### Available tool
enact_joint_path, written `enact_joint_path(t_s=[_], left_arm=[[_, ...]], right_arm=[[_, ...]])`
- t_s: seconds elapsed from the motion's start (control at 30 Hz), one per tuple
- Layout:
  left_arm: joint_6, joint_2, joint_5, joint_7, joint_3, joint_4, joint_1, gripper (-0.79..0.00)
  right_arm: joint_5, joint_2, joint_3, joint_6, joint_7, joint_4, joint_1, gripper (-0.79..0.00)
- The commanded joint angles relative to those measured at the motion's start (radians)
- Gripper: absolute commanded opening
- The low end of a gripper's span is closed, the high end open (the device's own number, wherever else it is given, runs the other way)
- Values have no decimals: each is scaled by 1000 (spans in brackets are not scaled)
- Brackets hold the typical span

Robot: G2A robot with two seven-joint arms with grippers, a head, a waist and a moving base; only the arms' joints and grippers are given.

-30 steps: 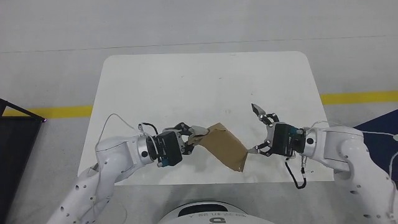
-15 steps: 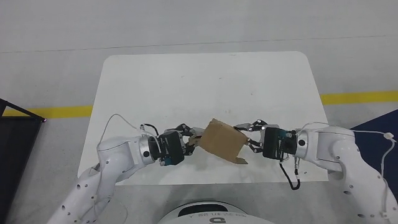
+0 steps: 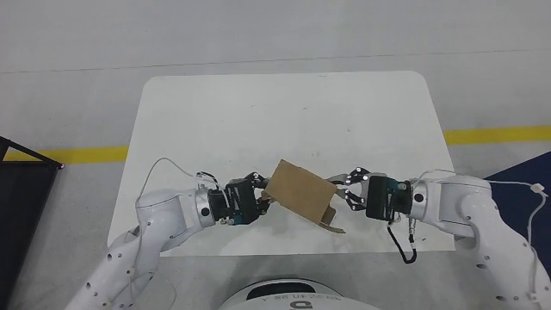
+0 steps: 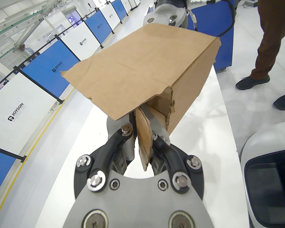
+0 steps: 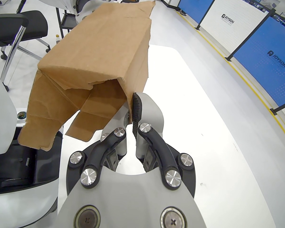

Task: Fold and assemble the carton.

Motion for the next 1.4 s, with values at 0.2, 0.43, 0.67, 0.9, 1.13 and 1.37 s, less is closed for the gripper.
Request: enact_joint_path(t_s=[0.2,0.43,0.67,0.9,1.13,1.37], left_arm=[[29,3,-10,9,-14,-7,12,-785],[66,4,-30,35,-29,-13,29,-785],[94,4,-72,74,-44,-8,46,-785],[111,3,-130,76,-53,-3,63,-785],[112,0,-151,54,-39,-1,54,-785],[108,-1,-157,46,-34,-7,48,-785]], right_arm=[[36,3,16,9,9,10,-7,0],[107,4,60,46,-10,37,-22,0],[187,4,126,69,-57,97,-56,0],[262,0,136,41,-120,107,-86,0],[213,-7,79,48,-129,41,-90,0],[174,-14,26,117,-95,28,-61,0]])
